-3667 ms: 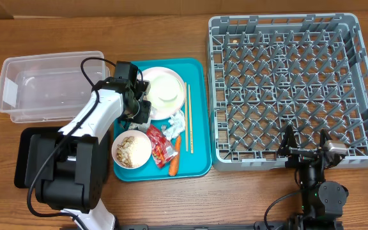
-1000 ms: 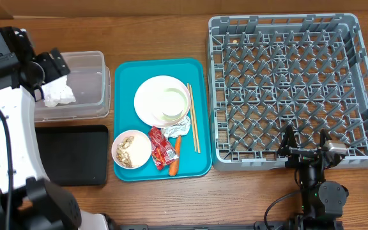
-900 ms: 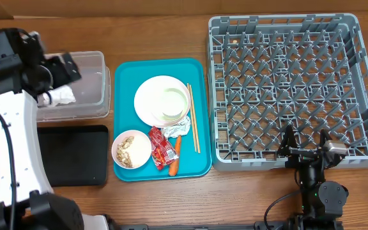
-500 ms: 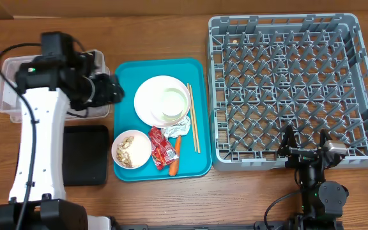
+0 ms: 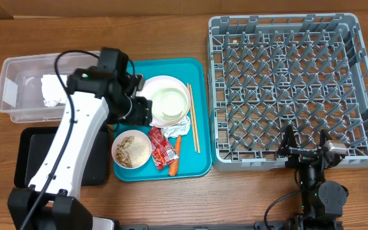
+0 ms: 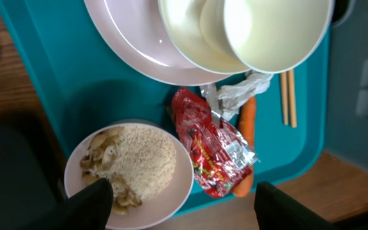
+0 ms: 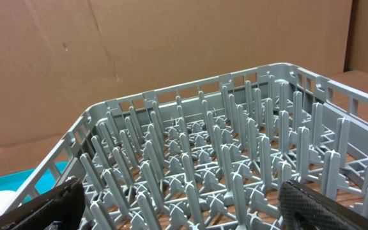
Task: Sort waste into correct bins and load items into the dishwasher
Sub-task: 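Move the left gripper back to the tray and grasp the red wrapper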
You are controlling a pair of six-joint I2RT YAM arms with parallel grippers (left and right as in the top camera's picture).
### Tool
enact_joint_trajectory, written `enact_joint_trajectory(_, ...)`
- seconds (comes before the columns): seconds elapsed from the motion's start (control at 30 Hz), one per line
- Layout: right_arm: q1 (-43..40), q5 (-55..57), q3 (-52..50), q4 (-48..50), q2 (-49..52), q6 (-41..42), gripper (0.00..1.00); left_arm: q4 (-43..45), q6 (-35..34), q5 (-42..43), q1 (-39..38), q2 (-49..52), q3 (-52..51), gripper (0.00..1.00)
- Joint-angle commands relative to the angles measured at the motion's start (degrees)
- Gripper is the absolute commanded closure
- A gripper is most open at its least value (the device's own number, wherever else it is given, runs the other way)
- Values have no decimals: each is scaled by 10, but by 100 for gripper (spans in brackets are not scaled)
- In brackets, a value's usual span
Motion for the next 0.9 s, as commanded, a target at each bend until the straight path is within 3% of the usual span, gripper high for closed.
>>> enact_joint_trajectory(0.0, -2, -4, -6, 3, -6, -2, 0, 40, 14, -10, -4, 0, -52, 28)
enact_joint_trajectory(0.13, -2, -4, -6, 3, -6, -2, 0, 96, 17, -9, -4, 1, -98, 34)
enact_joint_trajectory(0.4, -2, -4, -6, 3, -6, -2, 0, 167, 18, -9, -5, 5, -167, 29)
enact_joint_trajectory(0.87, -2, -4, -6, 3, -6, -2, 0, 279, 28, -9, -8, 5, -234, 34)
